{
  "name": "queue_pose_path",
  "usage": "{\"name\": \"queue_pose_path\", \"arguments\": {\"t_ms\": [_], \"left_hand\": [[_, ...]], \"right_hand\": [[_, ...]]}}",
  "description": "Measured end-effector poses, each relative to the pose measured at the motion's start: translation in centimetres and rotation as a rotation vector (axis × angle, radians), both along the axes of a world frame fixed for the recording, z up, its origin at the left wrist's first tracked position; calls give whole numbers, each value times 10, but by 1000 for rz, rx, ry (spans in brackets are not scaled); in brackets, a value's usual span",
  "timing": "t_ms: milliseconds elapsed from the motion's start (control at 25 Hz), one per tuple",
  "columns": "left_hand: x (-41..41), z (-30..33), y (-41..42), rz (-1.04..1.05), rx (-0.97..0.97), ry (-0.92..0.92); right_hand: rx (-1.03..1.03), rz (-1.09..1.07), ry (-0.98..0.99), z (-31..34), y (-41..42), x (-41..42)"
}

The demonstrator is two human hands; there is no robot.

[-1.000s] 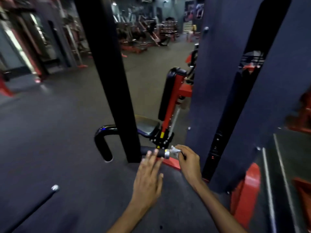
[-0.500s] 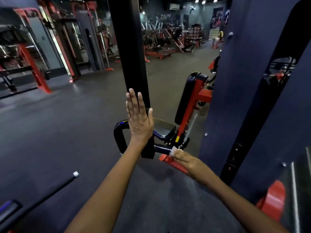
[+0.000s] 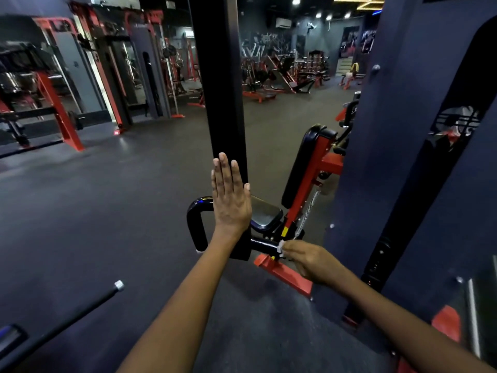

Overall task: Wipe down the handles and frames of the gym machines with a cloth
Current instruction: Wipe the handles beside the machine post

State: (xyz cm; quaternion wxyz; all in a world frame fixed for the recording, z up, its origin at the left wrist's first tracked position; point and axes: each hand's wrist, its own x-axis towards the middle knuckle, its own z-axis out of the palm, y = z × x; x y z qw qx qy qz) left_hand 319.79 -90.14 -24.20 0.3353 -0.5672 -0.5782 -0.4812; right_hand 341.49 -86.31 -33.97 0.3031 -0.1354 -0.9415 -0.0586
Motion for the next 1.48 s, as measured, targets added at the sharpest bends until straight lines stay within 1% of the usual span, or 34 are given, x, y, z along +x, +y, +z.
{"name": "queue_pose_path", "arguments": {"t_ms": [40, 80, 120, 160, 200, 280, 400, 520, 560, 600, 640, 680, 720, 760, 800, 840, 880, 960, 1040, 1080, 1120, 1160, 1200, 1240, 1320, 1360, 1400, 1440, 1480], "left_hand": [[0, -1, 1, 4, 5, 3], [0, -2, 2, 7, 10, 6], [0, -3, 3, 8, 16, 10], [-1, -4, 5, 9, 22, 15], [-2, -5, 5, 7, 26, 17], [-2, -4, 5, 5, 31, 24], [-2, -5, 4, -4, 37, 41], [-3, -7, 3, 4, 46, 46], [-3, -7, 4, 5, 47, 39], [-3, -7, 5, 7, 47, 32], [-2, -8, 7, 9, 46, 28], [-2, -9, 8, 11, 44, 25], [-1, -9, 9, 11, 45, 23], [-2, -9, 9, 10, 47, 24], [-2, -10, 8, 6, 52, 30], [-3, -10, 8, 5, 56, 39], [-3, -10, 7, 5, 59, 49], [-4, -10, 6, -2, 55, 53], [-3, -11, 5, -5, 53, 51], [-3, -11, 5, -3, 51, 49], [-3, -11, 5, -3, 47, 46], [-3, -11, 5, -4, 45, 43], [-2, -11, 5, -3, 45, 41], [-2, -10, 4, -3, 44, 39], [-2, -10, 3, -7, 42, 34], [-2, -10, 3, -9, 43, 33], [-2, -10, 2, -8, 44, 32], [-2, -10, 1, -6, 45, 32], [-2, -9, 1, -5, 44, 31]], "right_hand": [[-129, -93, 89, 13, -1, -18], [-329, -206, 155, 25, -3, -45], [-550, -293, 119, 38, -6, -71], [-750, -347, -24, 44, -4, -92], [-835, -371, -181, 46, 2, -106], [-914, -355, -383, 46, 19, -112], [-1170, -350, -427, 35, 34, -90], [-1561, -352, -459, 27, 44, -78], [-1638, -347, -428, 28, 45, -82], [-1655, -354, -371, 33, 43, -89], [-1599, -354, -297, 37, 41, -97], [-1469, -364, -221, 40, 35, -104], [-1331, -360, -198, 42, 30, -108], [-1236, -354, -235, 42, 28, -108], [-1186, -347, -302, 41, 26, -104], [-1223, -350, -362, 39, 27, -99], [-1344, -360, -382, 36, 31, -91], [-1594, -361, -343, 27, 39, -73], [-1742, -333, -227, 20, 37, -57], [-1806, -355, -127, 16, 34, -52], [-1828, -397, -7, 11, 28, -49], [-1764, -460, 117, 4, 22, -50], [-1606, -541, 240, -2, 17, -53], [-1381, -619, 338, -7, 10, -56], [-954, -636, 512, -15, -8, -61], [-827, -594, 584, -19, -18, -61], [-772, -560, 618, -19, -29, -60], [-768, -557, 643, -22, -35, -59], [-792, -607, 625, -15, -43, -58]]}}
